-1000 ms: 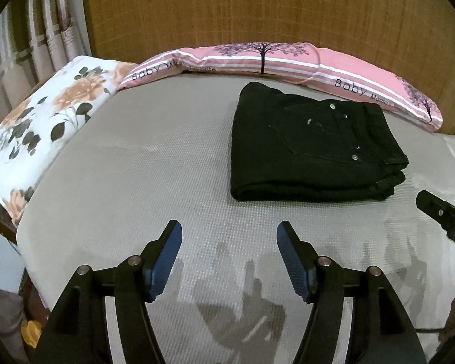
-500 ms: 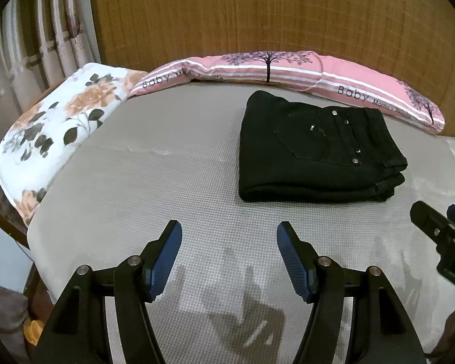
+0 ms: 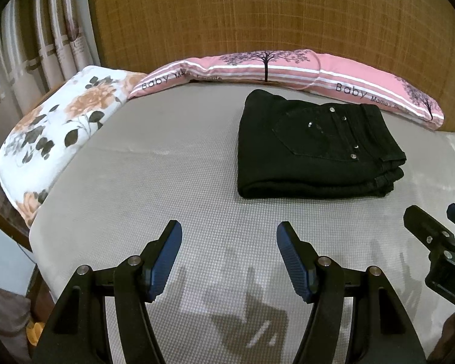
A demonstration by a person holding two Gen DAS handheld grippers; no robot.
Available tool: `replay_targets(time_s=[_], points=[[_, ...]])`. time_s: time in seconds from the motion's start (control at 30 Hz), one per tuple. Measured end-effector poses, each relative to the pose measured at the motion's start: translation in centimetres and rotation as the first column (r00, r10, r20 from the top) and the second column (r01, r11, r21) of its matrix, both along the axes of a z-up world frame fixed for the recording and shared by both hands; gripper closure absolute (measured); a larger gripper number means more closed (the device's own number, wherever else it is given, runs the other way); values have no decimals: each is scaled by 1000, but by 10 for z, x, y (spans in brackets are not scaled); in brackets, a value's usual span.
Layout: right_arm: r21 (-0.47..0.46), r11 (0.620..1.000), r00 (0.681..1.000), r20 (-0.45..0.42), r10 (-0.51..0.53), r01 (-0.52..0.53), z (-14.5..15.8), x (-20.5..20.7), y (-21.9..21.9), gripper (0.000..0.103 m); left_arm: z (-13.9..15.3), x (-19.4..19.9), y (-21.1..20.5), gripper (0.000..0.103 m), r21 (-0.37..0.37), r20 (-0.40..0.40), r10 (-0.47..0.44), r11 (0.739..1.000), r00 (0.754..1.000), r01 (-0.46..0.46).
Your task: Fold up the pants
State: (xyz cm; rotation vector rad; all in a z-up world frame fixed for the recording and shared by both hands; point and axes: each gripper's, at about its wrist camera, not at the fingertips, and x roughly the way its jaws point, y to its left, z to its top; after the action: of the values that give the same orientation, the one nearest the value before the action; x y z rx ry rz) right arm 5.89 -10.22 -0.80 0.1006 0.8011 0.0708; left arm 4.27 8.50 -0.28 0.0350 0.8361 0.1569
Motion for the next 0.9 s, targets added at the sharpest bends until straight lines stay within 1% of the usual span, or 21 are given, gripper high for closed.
replay_targets(time_s=[0.9], points=[[-6,1000,999,-33,8,-8,-9,3,3,3,-4,2,-7,37,18,-8,-24,1000,1000,24]])
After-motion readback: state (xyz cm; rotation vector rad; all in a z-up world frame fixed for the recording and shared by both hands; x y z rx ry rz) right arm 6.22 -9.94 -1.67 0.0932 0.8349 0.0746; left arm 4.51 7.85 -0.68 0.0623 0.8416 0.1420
